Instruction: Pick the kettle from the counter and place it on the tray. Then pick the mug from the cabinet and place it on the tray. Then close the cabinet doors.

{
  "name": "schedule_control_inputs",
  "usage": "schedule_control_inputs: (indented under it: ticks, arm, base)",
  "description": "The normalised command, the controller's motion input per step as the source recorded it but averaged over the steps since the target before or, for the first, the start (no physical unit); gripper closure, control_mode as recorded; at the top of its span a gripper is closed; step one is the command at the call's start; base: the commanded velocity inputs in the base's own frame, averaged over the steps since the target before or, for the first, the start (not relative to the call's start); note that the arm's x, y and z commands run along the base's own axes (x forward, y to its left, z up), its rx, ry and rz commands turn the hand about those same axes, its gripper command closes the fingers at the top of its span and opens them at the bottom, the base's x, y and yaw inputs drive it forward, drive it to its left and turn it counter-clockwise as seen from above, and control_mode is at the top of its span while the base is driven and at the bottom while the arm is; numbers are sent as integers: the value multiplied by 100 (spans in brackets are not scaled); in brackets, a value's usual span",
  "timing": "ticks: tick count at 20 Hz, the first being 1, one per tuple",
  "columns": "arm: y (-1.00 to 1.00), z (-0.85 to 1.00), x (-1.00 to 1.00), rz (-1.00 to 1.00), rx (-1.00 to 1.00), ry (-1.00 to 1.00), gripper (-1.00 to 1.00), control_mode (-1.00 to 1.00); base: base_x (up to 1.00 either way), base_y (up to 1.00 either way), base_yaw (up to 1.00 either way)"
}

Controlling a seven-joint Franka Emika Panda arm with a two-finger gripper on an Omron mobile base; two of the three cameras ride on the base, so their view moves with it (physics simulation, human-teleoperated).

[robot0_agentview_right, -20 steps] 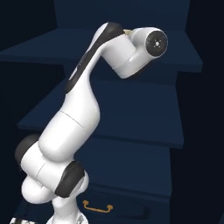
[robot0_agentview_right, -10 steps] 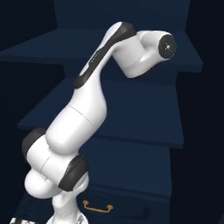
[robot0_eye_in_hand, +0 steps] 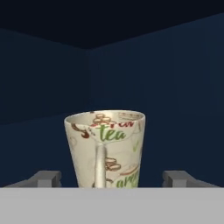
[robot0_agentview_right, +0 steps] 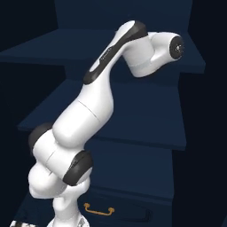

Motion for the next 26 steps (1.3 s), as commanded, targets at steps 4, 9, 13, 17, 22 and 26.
schedule_control_inputs:
  ticks: [4, 9, 13, 17, 22, 26]
  arm:
    - [0, 0, 0, 6, 0, 0, 100, -100]
    - [0, 0, 0, 2, 0, 0, 100, -100]
    - [0, 0, 0, 0, 0, 0, 100, -100]
    - [0, 0, -18, 0, 0, 0, 100, -100]
    - [2, 0, -40, -1, 0, -1, 100, -100]
    - [21, -13, -76, -4, 0, -7, 100, -100]
  base:
    - [0, 0, 0]
    - [0, 0, 0]
    - [0, 0, 0]
    - [0, 0, 0]
    - [0, 0, 0]
    - [0, 0, 0]
